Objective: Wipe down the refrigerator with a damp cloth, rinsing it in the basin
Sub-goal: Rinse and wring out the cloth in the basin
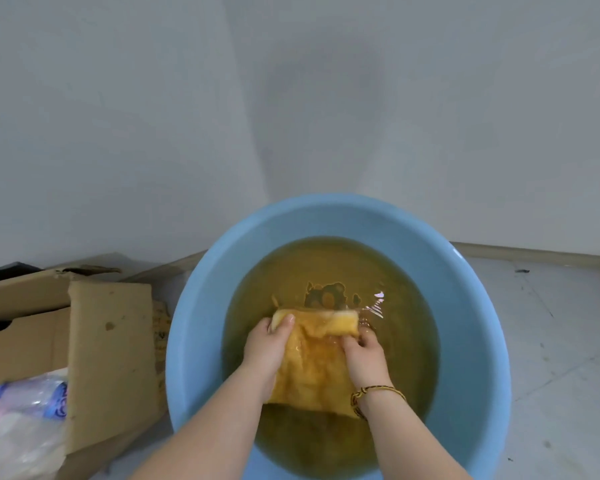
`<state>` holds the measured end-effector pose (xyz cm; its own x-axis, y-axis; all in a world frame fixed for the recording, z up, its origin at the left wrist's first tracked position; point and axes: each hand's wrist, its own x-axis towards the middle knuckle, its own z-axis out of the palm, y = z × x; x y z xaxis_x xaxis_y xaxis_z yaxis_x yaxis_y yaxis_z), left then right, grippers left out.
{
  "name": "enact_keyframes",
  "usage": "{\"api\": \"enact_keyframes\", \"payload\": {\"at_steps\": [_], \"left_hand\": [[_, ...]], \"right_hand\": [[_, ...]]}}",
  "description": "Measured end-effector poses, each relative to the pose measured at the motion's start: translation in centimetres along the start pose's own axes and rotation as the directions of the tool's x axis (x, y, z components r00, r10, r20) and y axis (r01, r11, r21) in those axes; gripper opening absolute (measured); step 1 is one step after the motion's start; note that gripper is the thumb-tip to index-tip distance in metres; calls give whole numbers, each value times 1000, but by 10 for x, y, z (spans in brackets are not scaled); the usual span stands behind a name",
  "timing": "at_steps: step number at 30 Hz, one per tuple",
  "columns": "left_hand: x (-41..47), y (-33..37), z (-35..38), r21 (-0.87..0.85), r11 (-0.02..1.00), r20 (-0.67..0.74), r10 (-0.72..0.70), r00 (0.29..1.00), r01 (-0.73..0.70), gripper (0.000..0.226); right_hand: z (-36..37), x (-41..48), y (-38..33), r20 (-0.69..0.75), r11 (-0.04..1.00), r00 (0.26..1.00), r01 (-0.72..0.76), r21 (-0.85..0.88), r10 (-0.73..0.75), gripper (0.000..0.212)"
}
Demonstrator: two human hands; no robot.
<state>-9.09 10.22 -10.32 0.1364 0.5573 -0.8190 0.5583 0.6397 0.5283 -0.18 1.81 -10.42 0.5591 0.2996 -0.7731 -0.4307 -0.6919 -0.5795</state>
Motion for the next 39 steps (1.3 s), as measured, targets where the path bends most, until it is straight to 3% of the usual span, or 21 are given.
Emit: {"api": "enact_keyframes", "payload": {"at_steps": [4,9,11,15,21,25,28,30,33,36,39], "left_hand": [[-26,10,5,-111,993,22,35,999,-32,45],[-56,20,14,-137,982,22,134,991,-129,47],[-63,21,17,-82,978,15,193,981,-191,42],[-75,28,18,29,957,58,288,956,-290,45],[-70,39,14,-89,984,92,165,982,-157,47],[-86,40,22,-162,981,170,134,976,-106,33],[-85,44,18,-160,984,169,104,980,-77,54],[-85,47,12,-132,990,176,63,982,-40,73],[-97,51,7,-116,990,287,110,952,-79,91],[-106,58,8,-141,979,303,183,935,-146,60],[-111,66,4,-233,965,235,172,957,-116,33]], "right_hand": [[6,-35,-13,-34,977,978,208,55,-206,9],[18,-72,-25,-21,872,888,446,-203,-459,15],[15,-65,-30,-57,883,897,417,-215,-438,25],[6,-53,-33,-129,951,943,305,-40,-308,29],[15,-73,-20,-145,865,853,486,-128,-501,16],[-7,-40,-28,-137,965,956,247,-89,-258,20],[-19,-44,-34,-221,977,956,209,46,-194,24],[-23,-58,-37,-259,946,919,319,48,-297,22],[-20,-85,-42,-150,837,825,527,-144,-545,8],[-11,-103,-38,24,613,662,706,-355,-749,20],[-13,-112,-29,179,496,593,774,-393,-785,41]]}}
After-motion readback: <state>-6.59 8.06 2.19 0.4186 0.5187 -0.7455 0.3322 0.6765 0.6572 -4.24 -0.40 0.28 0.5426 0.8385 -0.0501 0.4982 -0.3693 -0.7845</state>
